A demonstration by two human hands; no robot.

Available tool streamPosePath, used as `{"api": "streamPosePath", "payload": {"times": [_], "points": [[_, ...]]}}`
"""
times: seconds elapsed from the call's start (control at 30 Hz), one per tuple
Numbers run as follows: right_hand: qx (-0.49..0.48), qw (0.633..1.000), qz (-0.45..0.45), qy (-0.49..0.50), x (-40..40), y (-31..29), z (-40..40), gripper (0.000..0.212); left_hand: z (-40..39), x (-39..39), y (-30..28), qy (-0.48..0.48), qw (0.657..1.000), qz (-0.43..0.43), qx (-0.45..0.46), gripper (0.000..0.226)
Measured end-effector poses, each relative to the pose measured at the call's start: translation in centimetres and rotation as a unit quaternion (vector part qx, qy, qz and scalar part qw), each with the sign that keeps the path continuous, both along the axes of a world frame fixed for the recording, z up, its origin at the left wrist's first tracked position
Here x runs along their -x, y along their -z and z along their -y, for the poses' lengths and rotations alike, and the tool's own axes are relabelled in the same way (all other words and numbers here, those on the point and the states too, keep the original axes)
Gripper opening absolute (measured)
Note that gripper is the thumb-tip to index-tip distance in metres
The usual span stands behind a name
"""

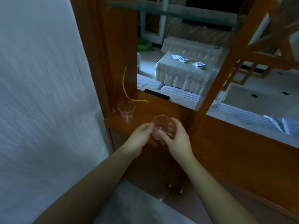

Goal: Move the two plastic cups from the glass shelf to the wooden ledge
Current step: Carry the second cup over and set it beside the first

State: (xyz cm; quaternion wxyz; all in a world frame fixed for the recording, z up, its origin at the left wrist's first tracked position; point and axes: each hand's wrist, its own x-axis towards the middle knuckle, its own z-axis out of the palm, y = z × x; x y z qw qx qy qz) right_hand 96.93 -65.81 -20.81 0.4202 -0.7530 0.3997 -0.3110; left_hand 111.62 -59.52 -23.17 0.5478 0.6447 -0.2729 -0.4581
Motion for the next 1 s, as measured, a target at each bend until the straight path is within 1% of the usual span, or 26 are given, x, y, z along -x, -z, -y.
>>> {"api": "streamPosePath", "payload": {"times": [0.07,0.17,0.27,0.4,0.5,0.63,0.9,1.0], "points": [[-0.013,1.000,0.001,0.006,-0.2,0.2,1.0,0.075,0.6,0.1,0.0,0.006,1.000,-0.008,0.018,0.030],[-0.028,1.000,0.000,0.004,-0.7,0.6,2.1,0.075,1.4,0.1,0.5,0.001,0.999,-0.008,0.045,0.033],[-0.038,0.999,-0.009,-0.005,-1.3,1.1,3.1,0.076,2.1,0.0,1.4,-0.010,0.999,0.005,0.045,0.031],[-0.020,0.999,-0.035,-0.022,-1.5,1.5,4.0,0.074,2.9,-0.4,2.0,-0.040,0.996,0.070,0.039,0.019],[0.012,0.998,-0.058,-0.036,-1.5,1.7,4.3,0.074,3.1,-0.6,2.3,-0.050,0.993,0.105,0.035,0.017],[0.037,0.995,-0.084,-0.046,-1.6,1.9,4.7,0.075,3.4,-0.4,2.7,-0.057,0.993,0.098,0.035,0.023],[0.021,0.996,-0.079,-0.042,-2.0,2.4,5.1,0.076,3.1,0.2,2.8,-0.067,0.995,0.061,0.027,0.030],[0.028,0.996,-0.079,-0.029,-1.9,2.6,5.2,0.073,2.9,0.3,2.8,-0.072,0.995,0.067,0.028,0.030]]}}
